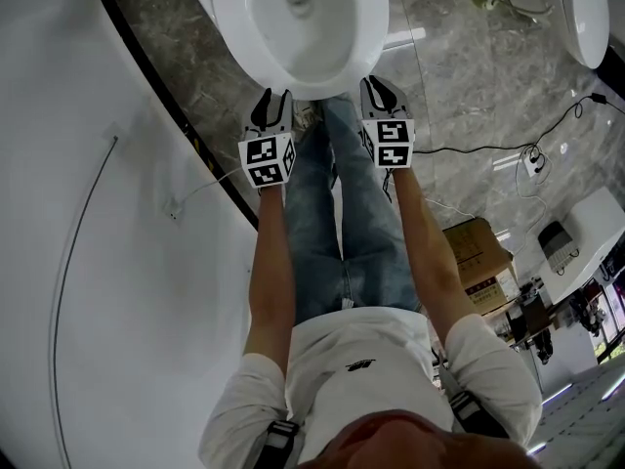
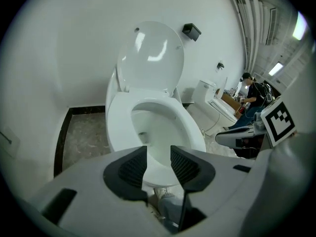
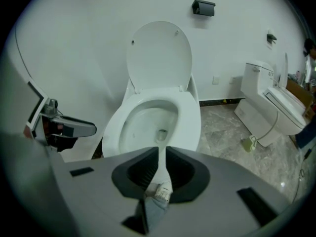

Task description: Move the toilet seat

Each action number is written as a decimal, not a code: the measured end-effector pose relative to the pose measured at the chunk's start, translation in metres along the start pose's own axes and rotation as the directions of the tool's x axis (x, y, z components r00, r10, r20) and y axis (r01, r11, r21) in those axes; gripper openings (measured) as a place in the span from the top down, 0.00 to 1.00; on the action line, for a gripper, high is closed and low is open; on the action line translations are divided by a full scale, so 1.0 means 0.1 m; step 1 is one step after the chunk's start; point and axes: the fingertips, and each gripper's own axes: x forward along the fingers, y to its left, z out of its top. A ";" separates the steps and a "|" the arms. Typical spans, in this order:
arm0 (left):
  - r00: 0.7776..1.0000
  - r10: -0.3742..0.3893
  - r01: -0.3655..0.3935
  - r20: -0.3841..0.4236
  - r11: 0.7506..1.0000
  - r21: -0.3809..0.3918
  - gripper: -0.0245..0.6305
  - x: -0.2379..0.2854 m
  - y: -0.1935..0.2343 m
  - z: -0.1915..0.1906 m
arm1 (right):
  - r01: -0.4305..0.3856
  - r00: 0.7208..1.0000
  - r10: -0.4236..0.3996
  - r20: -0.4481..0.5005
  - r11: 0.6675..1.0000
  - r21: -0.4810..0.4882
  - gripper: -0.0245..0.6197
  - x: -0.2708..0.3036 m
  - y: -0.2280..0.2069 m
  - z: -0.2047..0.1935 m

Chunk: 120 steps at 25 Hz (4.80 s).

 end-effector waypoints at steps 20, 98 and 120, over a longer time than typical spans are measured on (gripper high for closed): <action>0.995 0.031 -0.047 -0.095 0.985 -0.165 0.59 0.29 0.30 -0.48 | -0.020 0.998 0.040 -0.054 0.941 0.337 0.62 0.39 -0.14 -0.42; 0.999 0.000 -0.011 -0.046 0.972 -0.235 0.55 -0.14 0.11 -0.04 | -0.078 0.996 0.093 -0.004 0.852 0.518 0.62 -0.12 -0.01 0.04; 0.995 -0.043 0.068 0.094 0.956 -0.286 0.55 -0.46 0.02 0.46 | -0.139 0.990 0.103 0.099 0.850 0.508 0.61 -0.51 0.02 0.55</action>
